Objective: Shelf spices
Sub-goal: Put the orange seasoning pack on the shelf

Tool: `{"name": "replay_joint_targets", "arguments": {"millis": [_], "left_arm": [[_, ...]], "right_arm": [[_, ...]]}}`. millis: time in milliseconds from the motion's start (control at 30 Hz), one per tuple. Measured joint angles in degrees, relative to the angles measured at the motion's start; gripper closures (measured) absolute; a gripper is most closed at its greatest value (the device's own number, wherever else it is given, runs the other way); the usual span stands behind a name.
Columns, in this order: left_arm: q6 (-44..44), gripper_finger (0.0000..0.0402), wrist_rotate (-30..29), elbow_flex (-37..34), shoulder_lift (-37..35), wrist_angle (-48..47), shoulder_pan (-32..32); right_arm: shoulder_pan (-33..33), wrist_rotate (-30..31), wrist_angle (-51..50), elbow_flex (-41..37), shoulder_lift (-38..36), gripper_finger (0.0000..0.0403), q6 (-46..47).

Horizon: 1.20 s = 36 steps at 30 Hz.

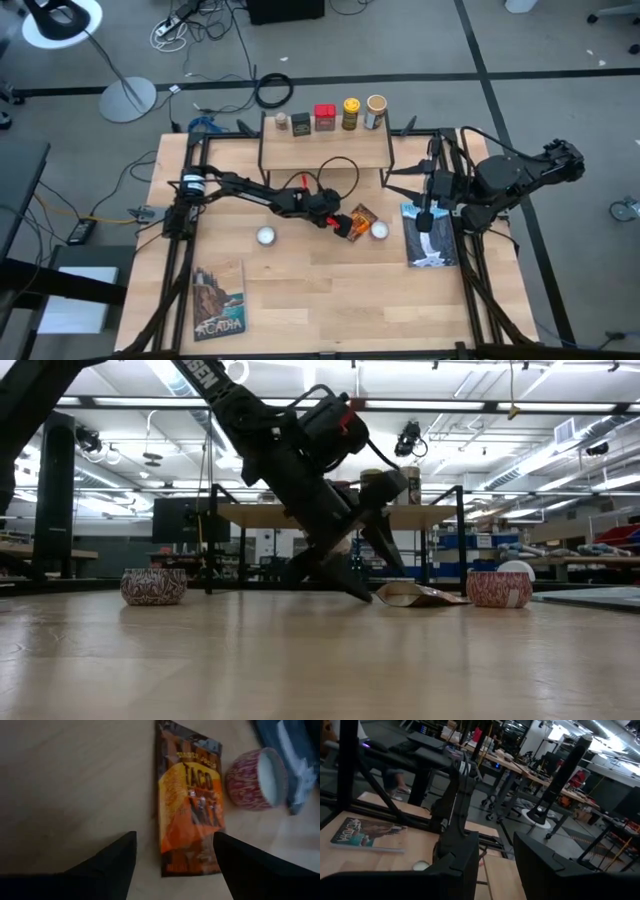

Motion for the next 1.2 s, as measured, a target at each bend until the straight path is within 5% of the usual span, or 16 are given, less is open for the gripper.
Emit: {"name": "replay_joint_targets", "arguments": {"millis": [267,1000,1200], "left_arm": [[-1.1,0.015,2.2,0.0,2.4,5.4,-0.5],[-0.6,0.0387,2.6,-0.2,2.9,10.9,-0.8],[-0.8,0.0398,2.5,-0.3,3.0,17.6,-1.2]], "right_arm": [[0.2,0.0,-0.1,0.0,0.0,0.0281,0.0],[0.2,0.0,-0.3,0.0,0.0,0.0281,0.2],[0.2,0.0,-0.6,0.0,0.0,0.0281,0.3]]}}
